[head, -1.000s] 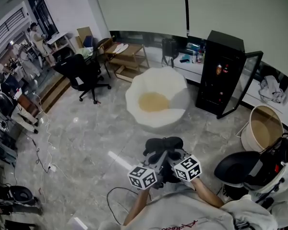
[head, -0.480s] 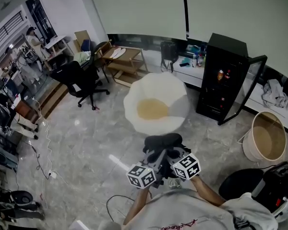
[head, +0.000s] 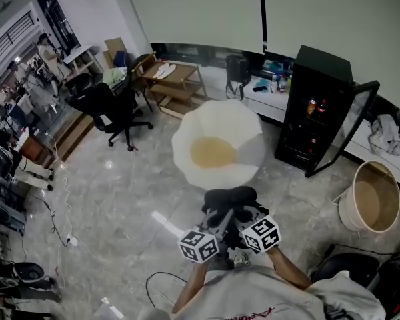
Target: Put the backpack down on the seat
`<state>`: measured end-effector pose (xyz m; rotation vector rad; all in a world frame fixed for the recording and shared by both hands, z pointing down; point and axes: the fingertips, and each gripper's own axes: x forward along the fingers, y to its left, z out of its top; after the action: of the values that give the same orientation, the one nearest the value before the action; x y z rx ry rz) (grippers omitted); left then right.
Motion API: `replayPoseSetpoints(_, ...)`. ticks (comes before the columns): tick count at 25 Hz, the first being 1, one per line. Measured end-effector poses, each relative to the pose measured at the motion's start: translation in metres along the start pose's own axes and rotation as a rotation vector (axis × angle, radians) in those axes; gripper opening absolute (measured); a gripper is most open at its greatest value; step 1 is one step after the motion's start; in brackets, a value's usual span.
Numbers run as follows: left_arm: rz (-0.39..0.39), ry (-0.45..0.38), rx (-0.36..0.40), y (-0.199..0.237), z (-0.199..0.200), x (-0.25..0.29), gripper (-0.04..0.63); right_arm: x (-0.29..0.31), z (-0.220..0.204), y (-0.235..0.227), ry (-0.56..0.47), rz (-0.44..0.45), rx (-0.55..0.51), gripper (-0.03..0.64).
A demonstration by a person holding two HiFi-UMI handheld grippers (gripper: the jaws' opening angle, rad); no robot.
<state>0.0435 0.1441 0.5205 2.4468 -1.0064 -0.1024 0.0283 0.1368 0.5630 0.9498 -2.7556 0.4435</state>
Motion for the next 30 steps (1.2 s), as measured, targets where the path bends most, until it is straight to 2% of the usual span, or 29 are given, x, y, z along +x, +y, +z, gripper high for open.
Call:
replayPoseSetpoints(7,0.012,0.008,-0.009,0.011,-0.001,0.014,0.044,0.009,-0.003,-0.015,0.019,0.003,0.019,0.043)
replayPoseSetpoints(15,0.026,-0.018,-0.021,0.029,0.010,0.018,0.044,0.027,0.005,-0.022,0.030,0.022,0.001,0.043)
replayPoseSetpoints(30,0.026,-0.016,-0.030,0.099,0.036,0.058,0.044,0.095,0.020,-0.071,0.047,0.025,-0.005,0.043)
